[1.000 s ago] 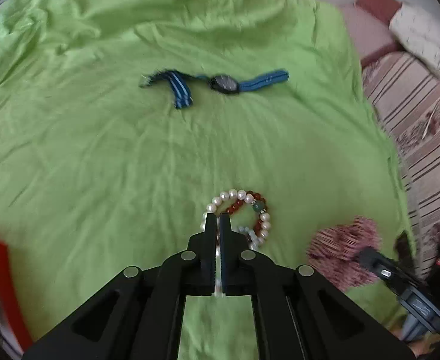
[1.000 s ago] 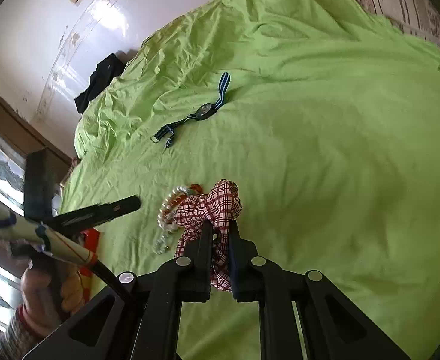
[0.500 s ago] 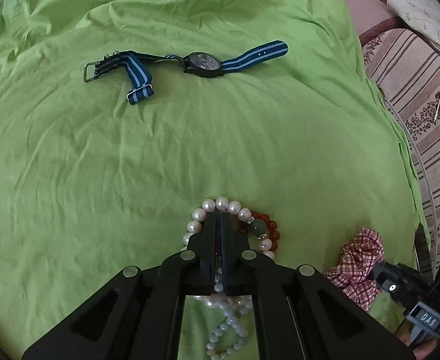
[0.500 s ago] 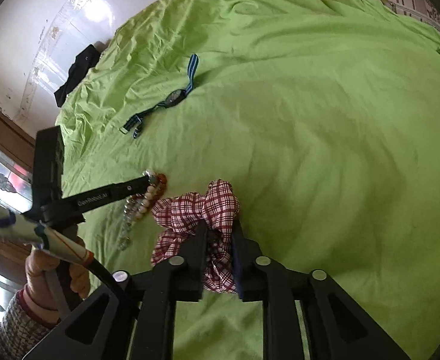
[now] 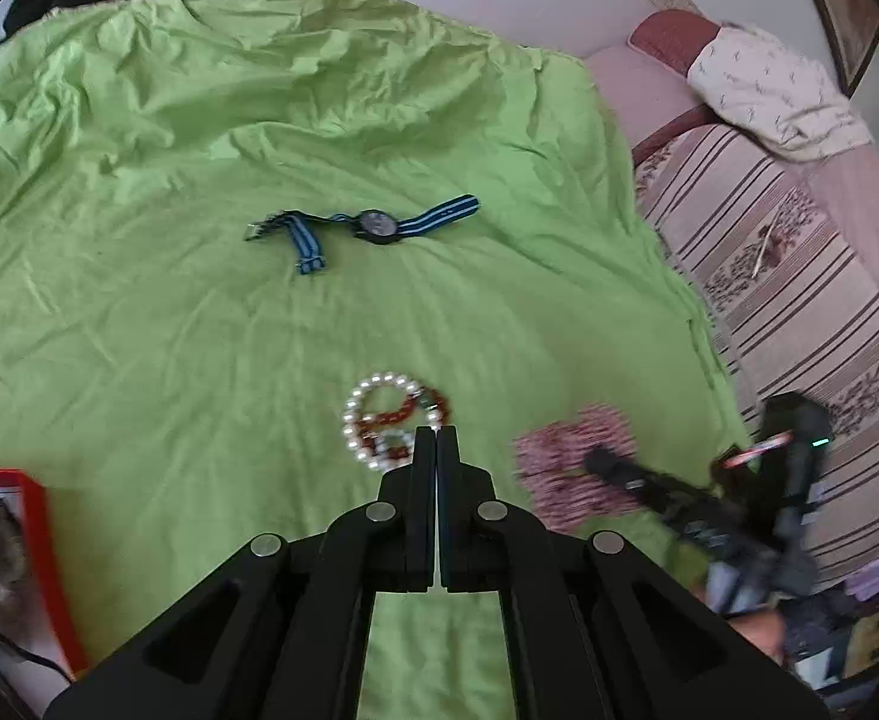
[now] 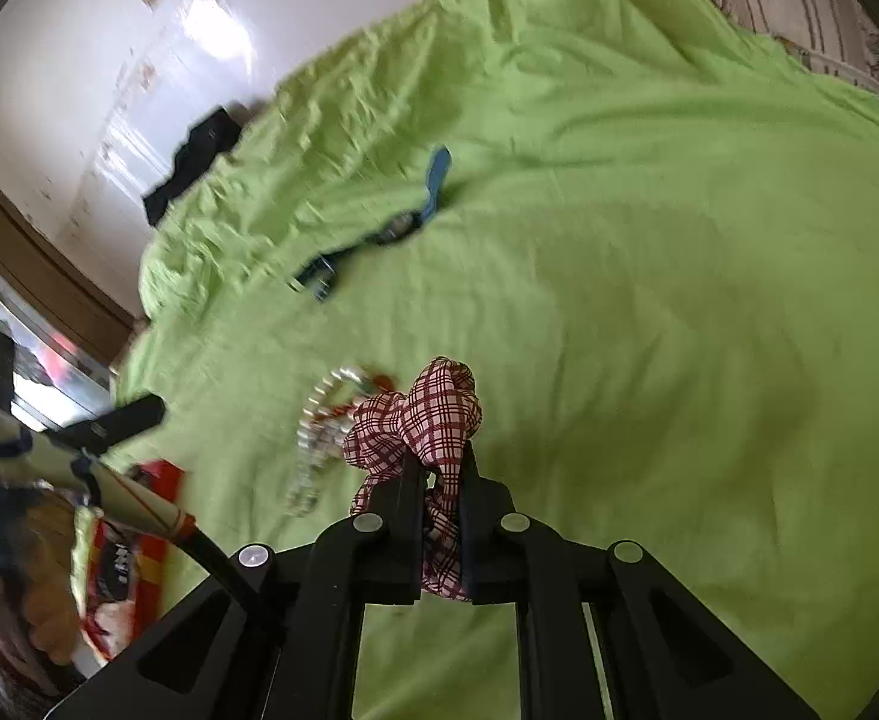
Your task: Organize jewelry
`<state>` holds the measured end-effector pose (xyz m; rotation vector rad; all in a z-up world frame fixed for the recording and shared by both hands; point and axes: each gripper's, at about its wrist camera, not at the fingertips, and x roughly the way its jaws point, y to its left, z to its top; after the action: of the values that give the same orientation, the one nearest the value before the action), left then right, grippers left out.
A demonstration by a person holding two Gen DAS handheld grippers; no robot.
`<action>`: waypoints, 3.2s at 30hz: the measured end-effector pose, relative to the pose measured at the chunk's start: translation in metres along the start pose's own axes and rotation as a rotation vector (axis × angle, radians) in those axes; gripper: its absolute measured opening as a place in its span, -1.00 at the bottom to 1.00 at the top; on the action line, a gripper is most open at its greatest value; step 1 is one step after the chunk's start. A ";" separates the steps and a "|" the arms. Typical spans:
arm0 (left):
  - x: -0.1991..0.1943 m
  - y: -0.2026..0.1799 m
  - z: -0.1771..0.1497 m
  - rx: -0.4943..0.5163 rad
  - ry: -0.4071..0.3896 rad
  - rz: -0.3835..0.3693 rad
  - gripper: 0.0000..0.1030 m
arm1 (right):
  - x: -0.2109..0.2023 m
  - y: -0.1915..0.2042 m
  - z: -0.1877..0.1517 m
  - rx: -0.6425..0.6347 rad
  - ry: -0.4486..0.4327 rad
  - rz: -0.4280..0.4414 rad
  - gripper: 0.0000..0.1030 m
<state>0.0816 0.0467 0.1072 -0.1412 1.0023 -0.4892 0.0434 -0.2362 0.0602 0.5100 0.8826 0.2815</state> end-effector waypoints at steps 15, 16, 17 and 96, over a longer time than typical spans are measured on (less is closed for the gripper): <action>0.085 -0.033 -0.025 0.207 0.086 0.191 -0.22 | 0.001 -0.016 -0.002 -0.008 0.055 -0.031 -0.78; 0.087 -0.030 -0.028 0.213 0.084 0.215 -0.15 | 0.003 -0.019 -0.002 -0.006 0.063 -0.033 -0.76; 0.089 -0.027 -0.031 0.216 0.085 0.236 0.01 | 0.004 -0.021 -0.002 -0.008 0.068 -0.034 -0.76; -0.211 0.213 -0.235 -0.370 -0.317 0.290 -0.89 | 0.140 0.432 -0.126 -0.514 0.259 0.066 -0.79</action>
<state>-0.1379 0.3562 0.0720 -0.3857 0.7756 -0.0095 0.0171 0.2289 0.1308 0.0237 1.0003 0.6248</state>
